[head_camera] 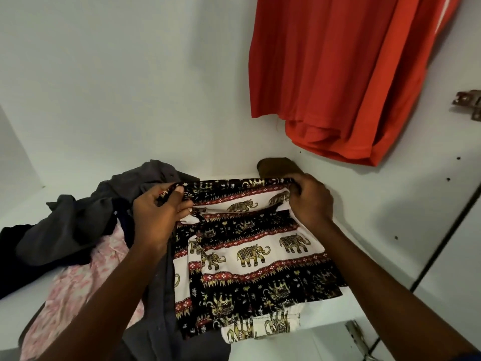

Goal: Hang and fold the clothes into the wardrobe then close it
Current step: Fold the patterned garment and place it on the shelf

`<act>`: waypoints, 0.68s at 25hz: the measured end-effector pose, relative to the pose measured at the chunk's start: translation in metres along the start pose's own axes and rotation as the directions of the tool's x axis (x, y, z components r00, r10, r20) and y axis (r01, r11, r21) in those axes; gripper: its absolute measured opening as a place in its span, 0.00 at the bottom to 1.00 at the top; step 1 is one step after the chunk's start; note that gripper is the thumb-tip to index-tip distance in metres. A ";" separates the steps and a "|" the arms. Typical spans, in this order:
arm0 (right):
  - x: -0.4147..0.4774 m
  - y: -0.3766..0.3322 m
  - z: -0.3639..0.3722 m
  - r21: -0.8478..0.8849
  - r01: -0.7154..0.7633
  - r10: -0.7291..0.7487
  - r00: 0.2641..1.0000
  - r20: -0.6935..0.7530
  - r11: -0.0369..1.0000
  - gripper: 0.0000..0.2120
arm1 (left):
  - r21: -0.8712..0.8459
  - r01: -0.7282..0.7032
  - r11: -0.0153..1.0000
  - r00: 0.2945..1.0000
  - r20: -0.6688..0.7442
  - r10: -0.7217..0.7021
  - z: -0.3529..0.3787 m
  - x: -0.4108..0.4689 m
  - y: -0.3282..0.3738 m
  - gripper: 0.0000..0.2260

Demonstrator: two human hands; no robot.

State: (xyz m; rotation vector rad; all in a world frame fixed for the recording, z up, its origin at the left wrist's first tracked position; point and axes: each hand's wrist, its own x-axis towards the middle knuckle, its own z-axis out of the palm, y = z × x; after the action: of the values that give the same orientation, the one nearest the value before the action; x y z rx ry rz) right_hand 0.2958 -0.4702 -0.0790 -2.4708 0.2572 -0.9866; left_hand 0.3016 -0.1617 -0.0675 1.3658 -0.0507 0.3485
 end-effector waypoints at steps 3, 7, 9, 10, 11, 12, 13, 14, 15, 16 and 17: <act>-0.044 0.002 -0.041 0.262 -0.011 0.023 0.999 -0.044 0.965 0.18 | 0.079 -0.137 0.987 0.988 0.088 0.130 -0.022 -0.050 0.002 0.06; -0.131 0.025 -0.069 0.411 -0.026 0.014 0.999 0.033 0.911 0.16 | 0.278 -0.454 0.846 0.855 0.404 0.326 -0.062 -0.114 -0.025 0.04; -0.166 0.039 -0.071 0.385 -0.031 -0.005 0.996 0.093 0.922 0.16 | 0.342 -0.551 0.761 0.783 0.529 0.329 -0.074 -0.126 -0.038 0.06; -0.177 0.045 -0.073 0.400 -0.051 0.004 0.993 0.119 0.915 0.17 | 0.352 -0.561 0.749 0.772 0.549 0.320 -0.078 -0.128 -0.043 0.07; -0.182 0.049 -0.075 0.417 -0.076 0.023 0.991 0.131 0.906 0.18 | 0.355 -0.560 0.748 0.771 0.553 0.315 -0.081 -0.130 -0.044 0.07; -0.184 0.054 -0.078 0.429 -0.086 0.031 0.990 0.135 0.899 0.18 | 0.355 -0.567 0.743 0.766 0.560 0.317 -0.084 -0.131 -0.044 0.07; -0.184 0.058 -0.082 0.410 -0.077 0.018 0.989 0.144 0.909 0.16 | 0.367 -0.587 0.721 0.754 0.571 0.323 -0.087 -0.134 -0.042 0.08; -0.184 0.061 -0.086 0.352 -0.049 -0.012 0.985 0.170 0.935 0.13 | 0.402 -0.611 0.682 0.746 0.582 0.325 -0.089 -0.136 -0.039 0.10; -0.184 0.060 -0.090 0.261 -0.020 -0.038 0.976 0.215 0.965 0.13 | 0.464 -0.626 0.627 0.751 0.575 0.324 -0.091 -0.140 -0.035 0.13; -0.184 0.060 -0.092 0.169 0.010 -0.052 0.968 0.247 0.986 0.16 | 0.542 -0.625 0.561 0.771 0.544 0.332 -0.090 -0.142 -0.031 0.16; -0.183 0.057 -0.094 0.091 0.015 -0.037 0.969 0.245 0.996 0.19 | 0.615 -0.610 0.499 0.792 0.501 0.349 -0.088 -0.142 -0.027 0.17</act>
State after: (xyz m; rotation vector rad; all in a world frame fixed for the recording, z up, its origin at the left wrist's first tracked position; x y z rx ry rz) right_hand 0.0988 -0.4914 -0.1570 -2.4891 0.0972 -0.6755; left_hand 0.1601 -0.1118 -0.1450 2.2595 -0.6520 0.6811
